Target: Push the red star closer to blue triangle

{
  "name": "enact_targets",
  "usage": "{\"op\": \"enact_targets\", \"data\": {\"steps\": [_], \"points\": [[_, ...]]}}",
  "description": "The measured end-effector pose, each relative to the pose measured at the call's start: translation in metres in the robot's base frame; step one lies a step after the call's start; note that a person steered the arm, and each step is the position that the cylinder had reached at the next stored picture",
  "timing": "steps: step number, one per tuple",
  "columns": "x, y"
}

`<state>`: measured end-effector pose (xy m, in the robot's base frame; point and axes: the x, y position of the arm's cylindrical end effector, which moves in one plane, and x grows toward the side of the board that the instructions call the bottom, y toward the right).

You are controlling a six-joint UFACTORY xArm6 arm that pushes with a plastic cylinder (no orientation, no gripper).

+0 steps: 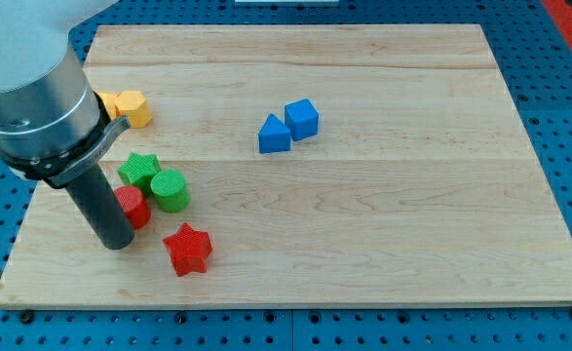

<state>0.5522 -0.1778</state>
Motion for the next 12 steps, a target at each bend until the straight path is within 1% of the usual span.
{"op": "enact_targets", "data": {"steps": [1, 3, 4, 5, 6, 7, 8, 9, 12], "points": [[0.009, 0.025], [0.009, 0.105], [0.009, 0.119], [0.01, 0.091], [0.053, 0.115], [0.056, 0.187], [-0.005, 0.181], [-0.033, 0.166], [-0.042, 0.152]]}}
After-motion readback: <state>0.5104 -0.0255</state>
